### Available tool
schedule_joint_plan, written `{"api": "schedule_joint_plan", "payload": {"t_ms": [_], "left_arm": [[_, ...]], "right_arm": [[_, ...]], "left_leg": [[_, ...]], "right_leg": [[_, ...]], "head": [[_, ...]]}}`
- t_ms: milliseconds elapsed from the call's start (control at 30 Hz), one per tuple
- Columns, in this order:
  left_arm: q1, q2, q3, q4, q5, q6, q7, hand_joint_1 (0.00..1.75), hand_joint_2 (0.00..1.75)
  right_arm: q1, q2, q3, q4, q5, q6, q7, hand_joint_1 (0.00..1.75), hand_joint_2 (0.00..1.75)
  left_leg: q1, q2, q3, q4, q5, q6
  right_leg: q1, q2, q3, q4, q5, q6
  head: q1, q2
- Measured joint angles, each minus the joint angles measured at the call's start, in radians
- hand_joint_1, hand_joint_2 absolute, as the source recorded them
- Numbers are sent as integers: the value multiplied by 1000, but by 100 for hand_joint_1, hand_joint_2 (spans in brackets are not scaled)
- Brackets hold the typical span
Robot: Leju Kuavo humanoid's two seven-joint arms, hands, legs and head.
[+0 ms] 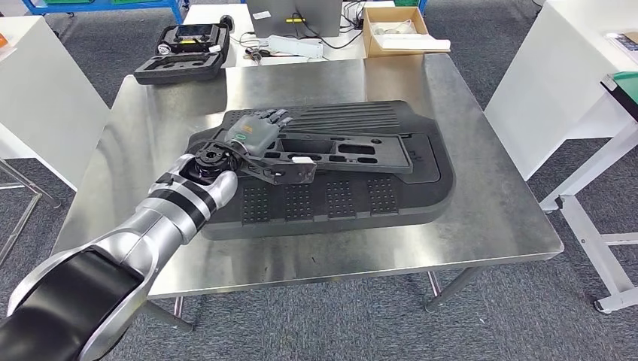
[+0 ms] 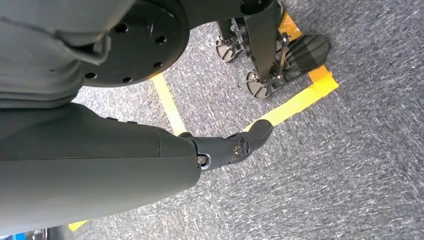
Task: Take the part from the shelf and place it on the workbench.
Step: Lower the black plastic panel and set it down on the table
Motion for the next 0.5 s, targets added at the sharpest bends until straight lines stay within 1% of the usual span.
{"api": "schedule_joint_plan", "payload": {"t_ms": [167,500], "left_arm": [[8,21,-27,-14,21,-8,7,0,175],[12,41,-63,-32,38,-25,7,0,175]], "right_arm": [[0,-2,-8,0,0,0,-1,0,0],[0,-7,-25,0,-13,0,-9,0,0]], "left_leg": [[0,0,0,0,0,0],[0,0,0,0,0,0]], "right_leg": [[0,0,0,0,0,0],[0,0,0,0,0,0]], "head": [[0,0],[0,0]]}}
